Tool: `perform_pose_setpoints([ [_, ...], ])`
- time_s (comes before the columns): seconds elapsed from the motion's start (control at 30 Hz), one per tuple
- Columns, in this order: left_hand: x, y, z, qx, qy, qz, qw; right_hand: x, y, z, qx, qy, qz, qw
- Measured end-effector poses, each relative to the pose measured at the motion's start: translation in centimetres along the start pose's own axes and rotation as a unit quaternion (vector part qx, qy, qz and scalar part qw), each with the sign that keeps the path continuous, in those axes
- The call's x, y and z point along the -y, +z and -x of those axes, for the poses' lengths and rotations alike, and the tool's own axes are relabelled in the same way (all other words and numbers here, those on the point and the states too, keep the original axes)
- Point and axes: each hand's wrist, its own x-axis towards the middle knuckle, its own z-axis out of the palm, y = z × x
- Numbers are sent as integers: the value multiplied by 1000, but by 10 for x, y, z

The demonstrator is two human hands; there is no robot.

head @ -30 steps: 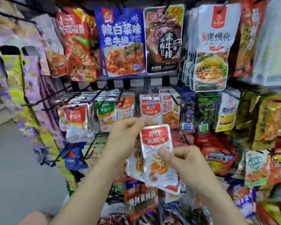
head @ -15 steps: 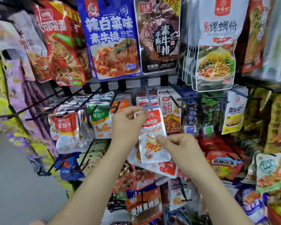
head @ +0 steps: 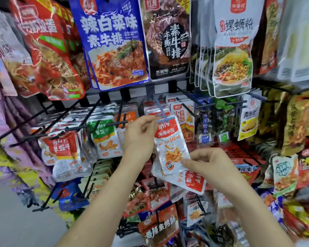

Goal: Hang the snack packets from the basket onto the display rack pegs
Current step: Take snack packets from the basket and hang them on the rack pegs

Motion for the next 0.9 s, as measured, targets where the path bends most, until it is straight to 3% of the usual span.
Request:
perform_pose_setpoints([
  [0.2,12,1,-1,10,86,-148,985,-7,-39,22,-57,-15,33,998],
  [0.33,18,2,-9,-48,198,-258,944,-2,-50,37,-103,-28,-22,994],
  [0.43,21,4,-9,-66,268,-278,920,-4,-55,44,-139,-33,-71,987],
  [0.63,30,5,-13,-52,292,-349,889,3,-54,56,-162,-49,-146,975],
  [0.77,25,0,6,-56,269,-312,910,12,-46,59,-152,-44,-152,976],
  [0.83,27,-6,34,-43,314,-300,900,18,-44,60,-130,-55,-98,985],
  [0.87,23,-10,51,-20,307,-256,916,21,-43,60,-116,-59,-81,988],
  [0.9,12,-12,67,20,247,-182,952,24,-42,59,-102,-63,-74,990],
])
